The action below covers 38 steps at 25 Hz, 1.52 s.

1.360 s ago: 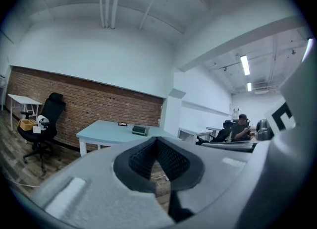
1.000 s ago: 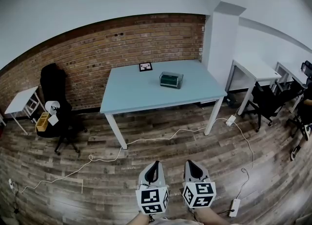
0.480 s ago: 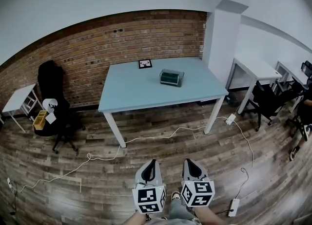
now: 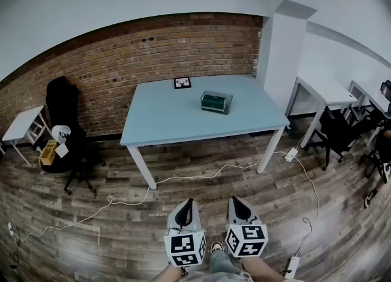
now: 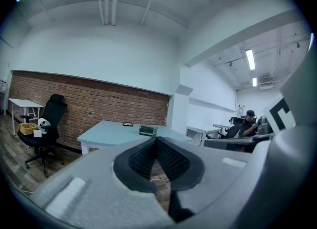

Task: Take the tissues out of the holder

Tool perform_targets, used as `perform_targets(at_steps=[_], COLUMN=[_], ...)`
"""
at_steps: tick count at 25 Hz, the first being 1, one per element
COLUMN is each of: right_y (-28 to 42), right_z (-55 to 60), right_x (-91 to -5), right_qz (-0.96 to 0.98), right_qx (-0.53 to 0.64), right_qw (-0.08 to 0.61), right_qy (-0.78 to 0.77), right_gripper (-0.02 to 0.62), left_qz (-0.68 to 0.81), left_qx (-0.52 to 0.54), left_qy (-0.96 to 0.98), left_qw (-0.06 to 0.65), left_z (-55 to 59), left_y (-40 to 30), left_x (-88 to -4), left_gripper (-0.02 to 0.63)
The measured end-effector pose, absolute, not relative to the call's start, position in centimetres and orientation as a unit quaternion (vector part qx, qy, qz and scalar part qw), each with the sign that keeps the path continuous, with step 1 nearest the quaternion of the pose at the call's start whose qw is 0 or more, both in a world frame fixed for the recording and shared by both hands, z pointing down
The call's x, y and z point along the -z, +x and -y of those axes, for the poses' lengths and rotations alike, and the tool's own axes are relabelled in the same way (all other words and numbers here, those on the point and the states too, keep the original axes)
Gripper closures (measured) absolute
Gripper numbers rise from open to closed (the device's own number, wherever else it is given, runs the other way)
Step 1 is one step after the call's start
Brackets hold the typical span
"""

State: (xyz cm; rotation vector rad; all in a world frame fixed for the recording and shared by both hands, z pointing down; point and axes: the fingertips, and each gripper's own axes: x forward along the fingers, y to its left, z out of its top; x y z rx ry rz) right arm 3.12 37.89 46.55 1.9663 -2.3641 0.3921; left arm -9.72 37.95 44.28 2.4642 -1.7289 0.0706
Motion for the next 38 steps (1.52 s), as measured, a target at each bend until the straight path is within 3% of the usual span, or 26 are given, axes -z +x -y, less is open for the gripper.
perform_targets(at_steps=[38], right_y=[10.0], right_z=[-15.0], right_x=[-46.2], right_qz=[0.797], right_qx=[-0.128], right_qw=[0.031], right_qy=[0.590], right_gripper=[0.592], left_qz=[0.611], left_qx=[-0.024], left_qy=[0.786], left_qw=[0.088], left_z=[-16.7], left_y=[-1.6], left_x=[-45.1], left_gripper=[0.598])
